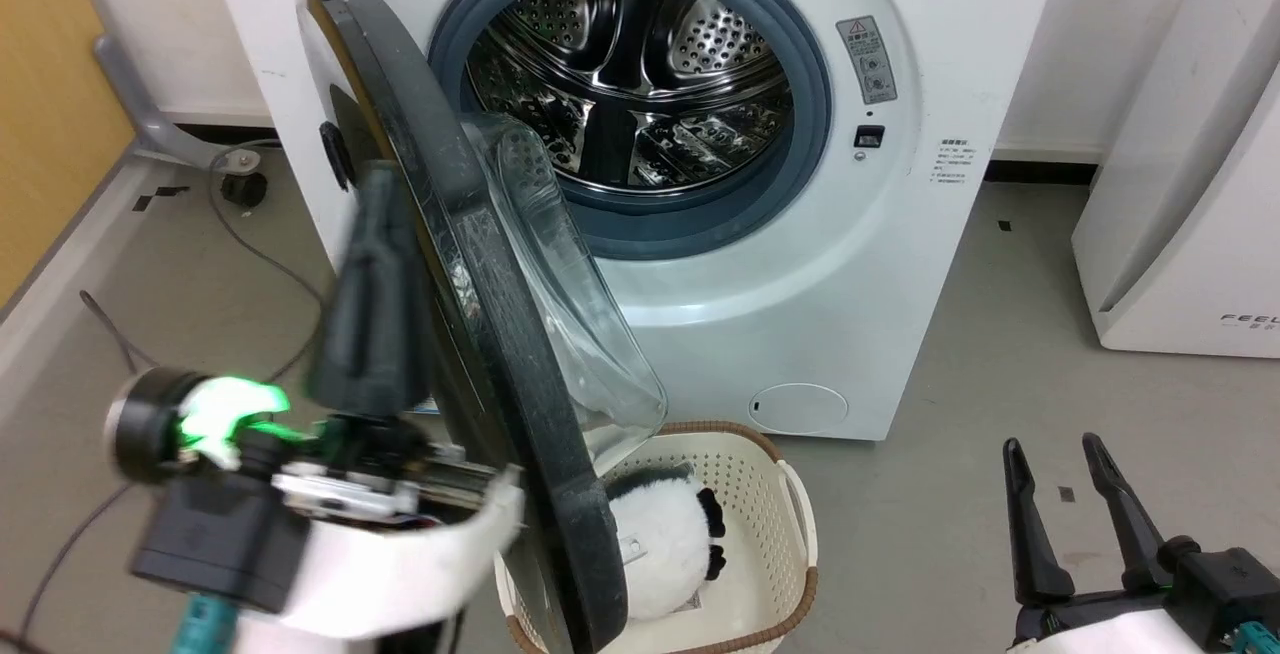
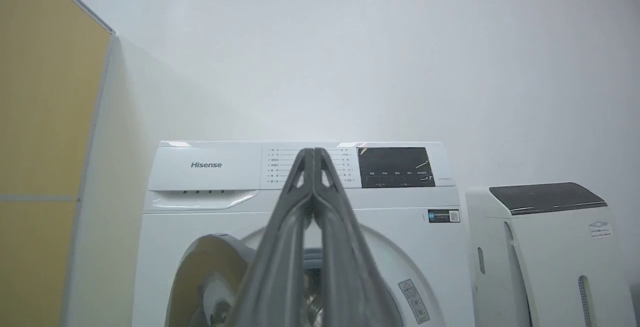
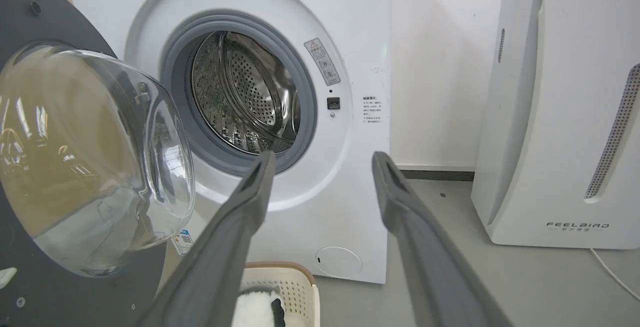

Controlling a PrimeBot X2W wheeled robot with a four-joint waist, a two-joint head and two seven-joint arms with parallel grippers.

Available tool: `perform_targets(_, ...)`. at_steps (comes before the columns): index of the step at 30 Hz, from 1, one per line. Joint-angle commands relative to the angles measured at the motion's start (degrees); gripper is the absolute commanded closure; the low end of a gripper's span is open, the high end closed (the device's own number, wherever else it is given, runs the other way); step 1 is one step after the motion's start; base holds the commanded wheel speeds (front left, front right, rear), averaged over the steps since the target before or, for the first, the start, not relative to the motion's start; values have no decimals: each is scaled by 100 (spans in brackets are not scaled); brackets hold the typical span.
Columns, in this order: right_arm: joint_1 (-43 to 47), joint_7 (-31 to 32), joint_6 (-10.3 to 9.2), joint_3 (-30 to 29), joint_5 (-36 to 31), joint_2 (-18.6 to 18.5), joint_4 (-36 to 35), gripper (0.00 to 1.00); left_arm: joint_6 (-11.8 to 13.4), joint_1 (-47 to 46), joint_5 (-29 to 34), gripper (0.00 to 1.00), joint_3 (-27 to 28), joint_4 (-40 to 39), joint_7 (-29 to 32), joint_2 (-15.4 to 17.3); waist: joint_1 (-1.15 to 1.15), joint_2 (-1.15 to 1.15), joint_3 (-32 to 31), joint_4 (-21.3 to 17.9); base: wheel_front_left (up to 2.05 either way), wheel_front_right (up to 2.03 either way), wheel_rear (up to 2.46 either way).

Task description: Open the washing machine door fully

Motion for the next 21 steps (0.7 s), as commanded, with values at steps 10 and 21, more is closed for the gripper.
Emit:
perform_targets(10,133,-24,5,3,-11,22,-59,0,-252,-119,342,100,-1253,-86,-24,6,0,0,-8,15,0,0,0)
perform_targets(21,163,-24,5,-25,-22,22,-37,0,-518,245,558,100,-2306,322,-24,119,0,0,8,83,0,0,0)
